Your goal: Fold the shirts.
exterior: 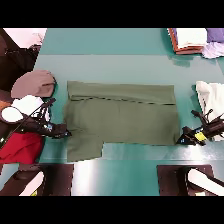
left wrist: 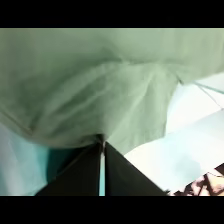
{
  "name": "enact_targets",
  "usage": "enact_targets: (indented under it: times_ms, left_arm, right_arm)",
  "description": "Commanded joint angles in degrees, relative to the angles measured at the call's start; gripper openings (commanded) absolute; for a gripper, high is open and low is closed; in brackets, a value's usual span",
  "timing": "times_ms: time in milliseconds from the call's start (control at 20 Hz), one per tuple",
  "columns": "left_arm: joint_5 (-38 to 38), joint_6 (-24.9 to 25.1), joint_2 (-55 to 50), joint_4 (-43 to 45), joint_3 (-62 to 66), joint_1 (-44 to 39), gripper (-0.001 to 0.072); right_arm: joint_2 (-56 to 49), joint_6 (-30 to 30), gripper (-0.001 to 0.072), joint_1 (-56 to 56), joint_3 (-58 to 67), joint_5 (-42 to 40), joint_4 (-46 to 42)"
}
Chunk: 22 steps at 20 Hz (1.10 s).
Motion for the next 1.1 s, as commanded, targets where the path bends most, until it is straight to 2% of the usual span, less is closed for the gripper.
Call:
enact_targets:
  times_ms: [0, 150, 300, 450, 700, 1050]
  left_arm:
    - [-7.91, -4.28, 9.01, 4.98, 0.15, 0.0, 0.0021]
    - [-18.88, -8.63, 16.63, 4.33, 0.17, 0.0, 0.0022]
    - [-21.2, -10.03, 18.88, 1.22, 1.33, 0.0, 0.0022]
    - [-11.54, -7.45, 16.59, 1.49, 3.8, 0.0, 0.0022]
    - [7.1, -3.5, 3.02, 3.61, 8.66, 0.0, 0.0023]
    - [19.19, -1.44, -16.68, 3.56, 15.76, 0.0, 0.0024]
  right_arm:
    - [8.57, 2.93, 0.002, 1.07, 3.17, 4.74, -3.54]
    - [17.92, 4.68, 0.002, 1.07, 5.27, 9.51, -10.21]
    - [23.17, 7.1, 0.002, 1.09, 7.28, 9.27, -9.33]
    - [21.14, 7.23, 0.002, 3.93, 11.87, 6.62, -7.91]
    - [5.6, 7.41, 0.002, 12.5, 23.26, -0.61, -8.02]
    - [-16.11, 7.41, 0.002, 16.94, 38.69, -3.41, -7.87]
